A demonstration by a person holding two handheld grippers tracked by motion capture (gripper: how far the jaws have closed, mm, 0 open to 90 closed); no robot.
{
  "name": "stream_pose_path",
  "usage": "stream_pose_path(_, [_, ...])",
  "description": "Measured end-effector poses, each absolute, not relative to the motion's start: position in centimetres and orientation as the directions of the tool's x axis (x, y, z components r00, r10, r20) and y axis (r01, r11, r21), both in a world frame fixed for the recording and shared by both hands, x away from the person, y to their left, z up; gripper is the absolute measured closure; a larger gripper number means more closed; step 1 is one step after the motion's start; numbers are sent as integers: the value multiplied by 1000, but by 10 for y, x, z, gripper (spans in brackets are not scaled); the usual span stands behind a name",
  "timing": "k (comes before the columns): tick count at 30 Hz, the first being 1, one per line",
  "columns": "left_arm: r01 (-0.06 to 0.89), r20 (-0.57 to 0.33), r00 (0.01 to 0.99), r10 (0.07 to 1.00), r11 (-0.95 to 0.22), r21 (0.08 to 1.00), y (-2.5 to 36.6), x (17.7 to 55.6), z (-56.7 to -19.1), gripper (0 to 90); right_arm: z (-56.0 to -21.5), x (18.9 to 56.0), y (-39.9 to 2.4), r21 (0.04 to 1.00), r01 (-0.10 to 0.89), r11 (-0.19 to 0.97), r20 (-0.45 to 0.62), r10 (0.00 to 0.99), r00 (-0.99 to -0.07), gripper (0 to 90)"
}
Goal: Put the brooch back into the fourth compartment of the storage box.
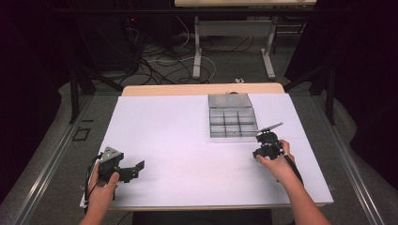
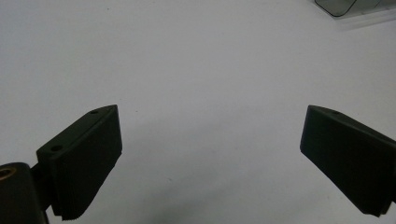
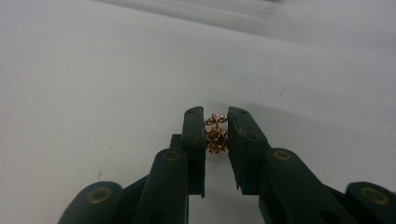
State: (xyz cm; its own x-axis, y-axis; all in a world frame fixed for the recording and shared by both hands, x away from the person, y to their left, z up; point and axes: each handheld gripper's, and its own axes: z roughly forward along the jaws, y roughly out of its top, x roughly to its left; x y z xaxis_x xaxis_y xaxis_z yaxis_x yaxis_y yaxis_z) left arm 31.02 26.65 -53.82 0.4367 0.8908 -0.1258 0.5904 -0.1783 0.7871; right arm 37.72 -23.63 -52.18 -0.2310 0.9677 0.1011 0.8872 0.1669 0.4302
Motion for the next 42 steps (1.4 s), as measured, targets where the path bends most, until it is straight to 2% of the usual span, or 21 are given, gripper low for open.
stream_pose_path(22, [591,-127,438,890,-179,786,267,310,-538,59,-505,397,-224,484,865,132,160,959,-235,779])
stream_pose_path(42, [590,-130,439,889,-176,788,266,311,-539,59,-473,410,-213,509,849,145,157,954,-257,780])
